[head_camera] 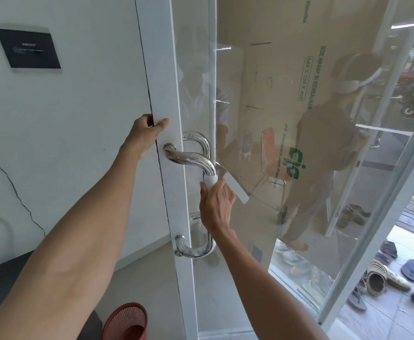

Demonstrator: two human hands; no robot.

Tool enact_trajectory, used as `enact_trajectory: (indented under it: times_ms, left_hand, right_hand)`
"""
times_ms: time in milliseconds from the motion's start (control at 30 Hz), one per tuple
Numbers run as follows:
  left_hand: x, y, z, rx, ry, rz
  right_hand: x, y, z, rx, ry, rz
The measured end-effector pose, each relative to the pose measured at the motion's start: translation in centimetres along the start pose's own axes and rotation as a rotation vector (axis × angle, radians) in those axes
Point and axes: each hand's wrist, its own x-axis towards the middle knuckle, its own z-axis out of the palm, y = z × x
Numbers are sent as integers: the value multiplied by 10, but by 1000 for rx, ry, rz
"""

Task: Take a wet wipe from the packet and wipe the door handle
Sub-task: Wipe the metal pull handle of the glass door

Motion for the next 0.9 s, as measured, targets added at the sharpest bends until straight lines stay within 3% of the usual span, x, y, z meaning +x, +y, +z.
enact_trajectory:
  times_ms: [233, 467, 633, 900]
  left_hand:
    - [8, -4, 4, 6, 18, 22]
    - [18, -10, 5, 3, 18, 36]
    - [25, -12, 4, 13, 3, 42]
    - [35, -23, 2, 19, 14, 86]
  right_hand:
    - [-38, 28, 19, -64, -173, 121]
    - [14, -1, 12, -17, 62, -2]
    - [-10, 22, 36, -3, 64, 33]
    - [-86, 84, 81, -76, -151, 161]
